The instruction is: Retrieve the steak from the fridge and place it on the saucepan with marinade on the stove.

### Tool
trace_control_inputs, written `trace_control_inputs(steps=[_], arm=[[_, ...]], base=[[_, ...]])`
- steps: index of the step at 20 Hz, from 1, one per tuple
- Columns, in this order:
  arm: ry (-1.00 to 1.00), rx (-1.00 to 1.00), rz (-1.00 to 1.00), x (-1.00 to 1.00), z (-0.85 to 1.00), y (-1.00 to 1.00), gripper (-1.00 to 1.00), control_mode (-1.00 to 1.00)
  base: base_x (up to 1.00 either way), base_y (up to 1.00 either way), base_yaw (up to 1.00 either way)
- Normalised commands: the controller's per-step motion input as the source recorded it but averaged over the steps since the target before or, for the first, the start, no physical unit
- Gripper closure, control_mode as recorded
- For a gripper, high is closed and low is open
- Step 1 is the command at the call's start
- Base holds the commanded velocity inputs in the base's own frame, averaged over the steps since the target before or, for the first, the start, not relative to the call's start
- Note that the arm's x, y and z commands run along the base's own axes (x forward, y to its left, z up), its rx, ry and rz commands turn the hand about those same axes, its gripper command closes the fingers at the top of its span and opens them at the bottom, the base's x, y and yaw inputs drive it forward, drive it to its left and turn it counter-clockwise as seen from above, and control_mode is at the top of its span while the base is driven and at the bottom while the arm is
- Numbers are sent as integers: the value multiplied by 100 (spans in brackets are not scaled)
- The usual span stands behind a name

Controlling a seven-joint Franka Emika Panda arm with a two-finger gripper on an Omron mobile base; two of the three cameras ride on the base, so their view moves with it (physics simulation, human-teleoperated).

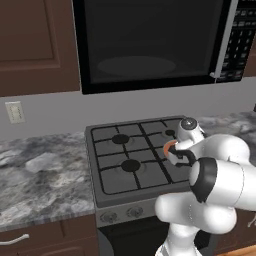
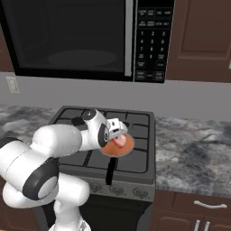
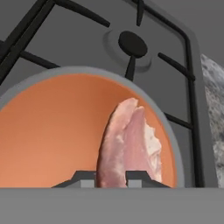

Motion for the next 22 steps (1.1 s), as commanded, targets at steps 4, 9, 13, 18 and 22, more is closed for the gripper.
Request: trace_control_inputs(steps=[4,9,13,18,22], arm=[[0,0,-3,5,-1,0,-100,-100],[0,0,-3,0,0,0,-100,-100],[0,0,-4,7,0,0,-100,-100],[-2,0,-2,-11,27,0,-100,-100],[-3,4,-3,-26,32,8,-100,-100]], base=[[0,0,0],[0,0,0],[0,0,0],[0,0,0],[0,0,0]])
